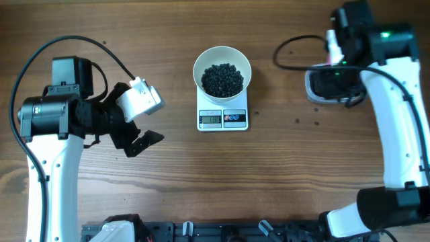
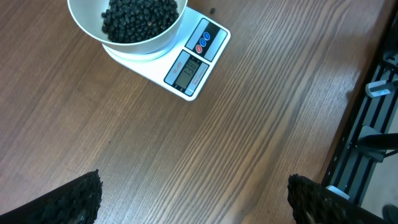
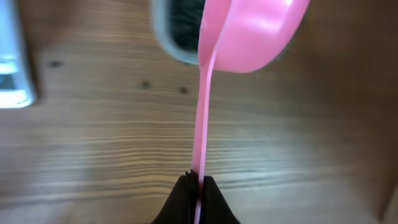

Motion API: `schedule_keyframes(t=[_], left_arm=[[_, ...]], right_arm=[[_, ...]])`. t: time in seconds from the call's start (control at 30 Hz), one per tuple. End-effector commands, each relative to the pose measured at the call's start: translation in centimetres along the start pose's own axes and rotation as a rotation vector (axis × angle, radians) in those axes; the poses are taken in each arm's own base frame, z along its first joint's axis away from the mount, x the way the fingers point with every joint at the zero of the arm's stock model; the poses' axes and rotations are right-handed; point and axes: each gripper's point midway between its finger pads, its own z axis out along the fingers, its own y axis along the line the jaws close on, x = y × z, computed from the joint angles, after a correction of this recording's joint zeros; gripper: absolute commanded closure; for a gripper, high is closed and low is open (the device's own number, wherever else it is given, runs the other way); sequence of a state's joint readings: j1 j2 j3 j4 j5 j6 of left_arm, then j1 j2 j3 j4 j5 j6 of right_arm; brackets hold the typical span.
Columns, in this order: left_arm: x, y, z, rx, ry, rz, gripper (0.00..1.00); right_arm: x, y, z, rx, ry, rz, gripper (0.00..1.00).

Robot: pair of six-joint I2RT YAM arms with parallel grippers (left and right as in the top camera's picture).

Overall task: Scoop item into bowl and weigh 150g on scale
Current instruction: 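Move the empty pink scoop right back to the bean container, then dip the pink scoop into the black beans and scoop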

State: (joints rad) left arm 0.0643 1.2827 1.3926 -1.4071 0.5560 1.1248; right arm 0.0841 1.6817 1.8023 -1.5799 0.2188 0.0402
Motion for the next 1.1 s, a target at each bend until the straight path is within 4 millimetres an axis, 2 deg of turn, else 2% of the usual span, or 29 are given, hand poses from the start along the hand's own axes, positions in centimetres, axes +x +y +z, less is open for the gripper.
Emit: schedule_keyframes(t=[0.0, 0.17, 0.37, 0.6, 0.87, 1.0, 1.07], left_arm=[[-0.8, 0.0, -0.7, -0.013, -0.031, 0.033, 0.00], [-0.8, 0.0, -0.7, -0.013, -0.031, 0.033, 0.00], [-0.8, 0.0, -0.7, -0.013, -0.031, 0.033, 0.00], [-0.8, 0.0, -0.7, -0.013, -0.031, 0.032, 0.00], [-0.8, 0.0, -0.7, -0.013, -0.031, 0.032, 0.00], [-0.8, 0.0, -0.7, -0.013, -0.031, 0.032, 0.00], [-0.8, 0.0, -0.7, -0.013, -0.031, 0.033, 0.00]], right_arm=[[1.3, -2.1, 2.1, 0.059, 0.061, 0.076, 0.96], [1.9, -1.9, 5.2, 0.062, 0.134, 0.074, 0.96], [1.2, -1.1, 9.5, 0.063, 0.167, 0.064, 0.96], [-0.4, -0.5, 12.8, 0.065, 0.183, 0.040, 0.96], [-0.4, 0.2, 15.7, 0.039, 0.245, -0.051, 0.96], [-0.8, 2.0, 15.6, -0.071, 0.231, -0.093, 0.96], [-1.2, 2.2, 15.3, -0.091, 0.217, -0.106, 0.96]])
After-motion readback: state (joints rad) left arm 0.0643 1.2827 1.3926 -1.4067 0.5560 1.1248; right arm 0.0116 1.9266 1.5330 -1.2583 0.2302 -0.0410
